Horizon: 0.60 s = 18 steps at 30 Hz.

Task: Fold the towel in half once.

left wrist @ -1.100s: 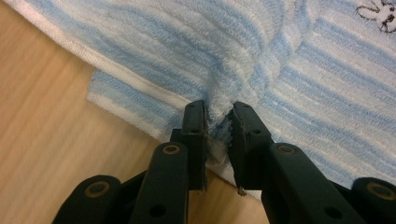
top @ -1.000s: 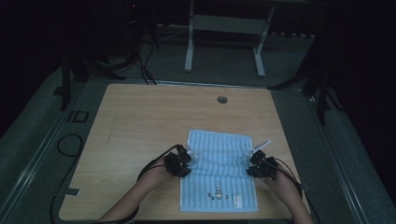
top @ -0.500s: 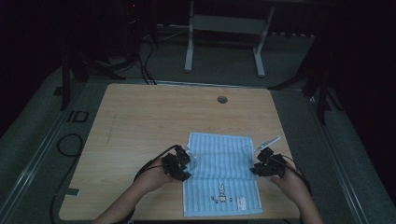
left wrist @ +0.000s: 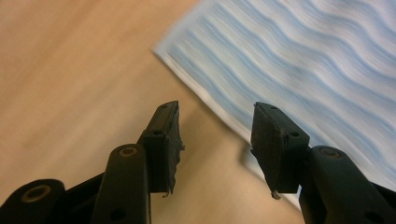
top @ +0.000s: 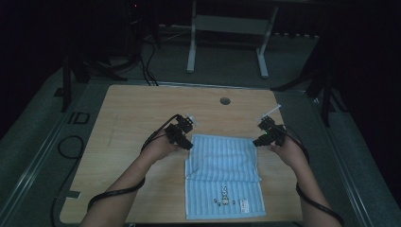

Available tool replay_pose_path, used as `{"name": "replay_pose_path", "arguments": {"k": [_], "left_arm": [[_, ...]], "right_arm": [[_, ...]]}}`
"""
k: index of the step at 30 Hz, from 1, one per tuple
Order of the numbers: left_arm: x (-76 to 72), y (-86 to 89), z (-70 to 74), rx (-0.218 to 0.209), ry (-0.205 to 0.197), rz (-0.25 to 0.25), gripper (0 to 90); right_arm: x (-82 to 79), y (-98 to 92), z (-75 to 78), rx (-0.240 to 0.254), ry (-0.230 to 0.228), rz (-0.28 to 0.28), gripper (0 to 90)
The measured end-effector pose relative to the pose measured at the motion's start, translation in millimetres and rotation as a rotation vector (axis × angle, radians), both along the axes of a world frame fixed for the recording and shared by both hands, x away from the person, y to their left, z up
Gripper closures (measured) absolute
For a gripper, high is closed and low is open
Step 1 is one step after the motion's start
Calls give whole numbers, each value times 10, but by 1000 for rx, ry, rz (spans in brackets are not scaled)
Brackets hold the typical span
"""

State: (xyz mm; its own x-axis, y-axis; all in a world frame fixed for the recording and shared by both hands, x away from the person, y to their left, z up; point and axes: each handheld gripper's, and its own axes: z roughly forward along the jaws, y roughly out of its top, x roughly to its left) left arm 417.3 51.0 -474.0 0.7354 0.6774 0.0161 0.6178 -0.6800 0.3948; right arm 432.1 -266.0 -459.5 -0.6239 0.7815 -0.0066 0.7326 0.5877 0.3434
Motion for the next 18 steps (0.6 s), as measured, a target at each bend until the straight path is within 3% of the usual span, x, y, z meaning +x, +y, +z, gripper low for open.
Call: {"name": "replay_pose_path", "arguments": {"k": [4, 7, 11, 13, 18], "left_arm": [[244, -101, -89, 34, -1, 53, 494], [351, -184, -199, 14, 14, 58, 464], [449, -248, -298, -15, 27, 55, 437], [494, -276, -343, -7, 44, 47, 437], [596, -281, -415, 13, 57, 87, 437]], "right_arm": [[233, 60, -126, -45, 19, 7, 585], [330, 68, -239, -45, 32, -4, 585], [393, 64, -368, -73, 56, -39, 585], [412, 60, -419, -88, 73, -45, 582], [445, 64, -497, -102, 112, -63, 579]]}}
